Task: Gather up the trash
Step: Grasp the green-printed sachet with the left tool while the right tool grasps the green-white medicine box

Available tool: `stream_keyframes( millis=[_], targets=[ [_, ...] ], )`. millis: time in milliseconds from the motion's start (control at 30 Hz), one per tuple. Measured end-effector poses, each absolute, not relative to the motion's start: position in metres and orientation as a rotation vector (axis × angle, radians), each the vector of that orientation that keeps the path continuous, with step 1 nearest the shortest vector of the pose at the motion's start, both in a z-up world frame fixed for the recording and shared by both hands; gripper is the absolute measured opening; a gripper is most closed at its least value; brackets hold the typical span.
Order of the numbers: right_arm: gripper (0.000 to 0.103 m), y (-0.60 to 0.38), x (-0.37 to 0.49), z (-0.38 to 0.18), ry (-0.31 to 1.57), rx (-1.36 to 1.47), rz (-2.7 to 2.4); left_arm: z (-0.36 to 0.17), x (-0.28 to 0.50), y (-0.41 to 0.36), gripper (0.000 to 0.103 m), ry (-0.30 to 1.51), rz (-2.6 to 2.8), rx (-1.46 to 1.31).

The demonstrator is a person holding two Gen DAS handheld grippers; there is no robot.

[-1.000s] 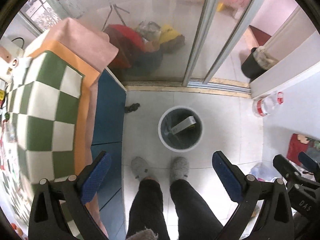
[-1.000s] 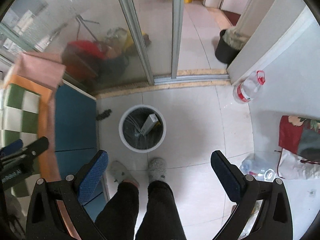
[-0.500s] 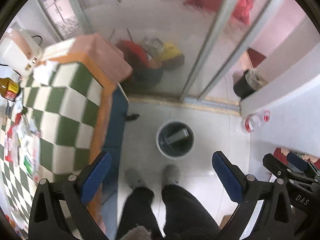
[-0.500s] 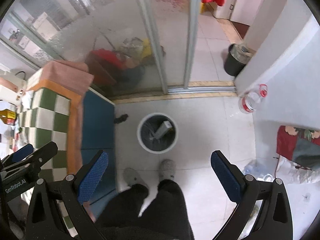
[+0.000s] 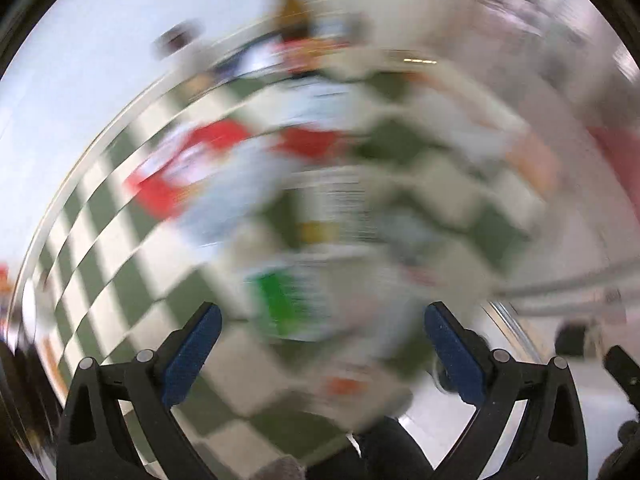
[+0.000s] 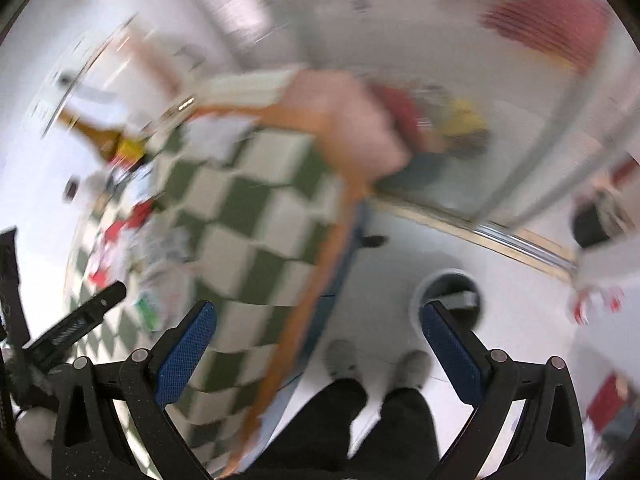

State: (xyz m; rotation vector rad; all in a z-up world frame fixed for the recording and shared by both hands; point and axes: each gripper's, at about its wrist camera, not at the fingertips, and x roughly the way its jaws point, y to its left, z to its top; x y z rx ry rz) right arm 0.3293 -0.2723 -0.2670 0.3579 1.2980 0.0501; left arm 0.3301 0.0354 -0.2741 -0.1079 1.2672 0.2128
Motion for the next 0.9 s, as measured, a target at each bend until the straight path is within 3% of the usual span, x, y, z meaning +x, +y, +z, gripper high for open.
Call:
stream_keyframes(
  millis=[200,367,500,600,633,667,700,733,900],
  targets=[
    [0.103,-0.151,0.389,-0.313,1.379,0.240,0.194,-0.339,0.320,0.139,0.102,1.408,0.323,-0.374],
    [0.103,-0.121,0.409,-0.335,1.405,0.201,0.172,-0.374,0.333,0.125,0.090,1.467,0.193,-0.445],
    [0.103,-0.137,0.411,-0.347,1.428,0.218,0.089,-0.382,0.351,0.092,0.090,1.458,0.184,-0.275],
    [0.103,-0.156,0.412,-0.349,1.434,0.228,0.041,-0.383,0.348,0.083,0.083,1.423,0.203,-0.190],
    [0.103,-0.162,0.410,-0.349,1.431,0.228,0.024,-0.382,0.346,0.082,0.074,1.408,0.199,-0.175],
    [0.103,-0.164,0.410,-0.349,1.428,0.228,0.014,-0.379,0.343,0.083,0.058,1.388,0.193,-0.170],
    [0.103,-0.166,0.409,-0.348,1.425,0.228,0.007,-0.374,0.339,0.083,0.011,1.356,0.178,-0.145],
    [0.103,-0.166,0.409,-0.348,1.422,0.229,0.001,-0.373,0.337,0.082,0.001,1.364,0.181,-0.129],
    [0.103,-0.150,0.411,-0.342,1.412,0.237,0.035,-0.373,0.328,0.111,0.001,1.366,0.185,-0.174]
  ],
)
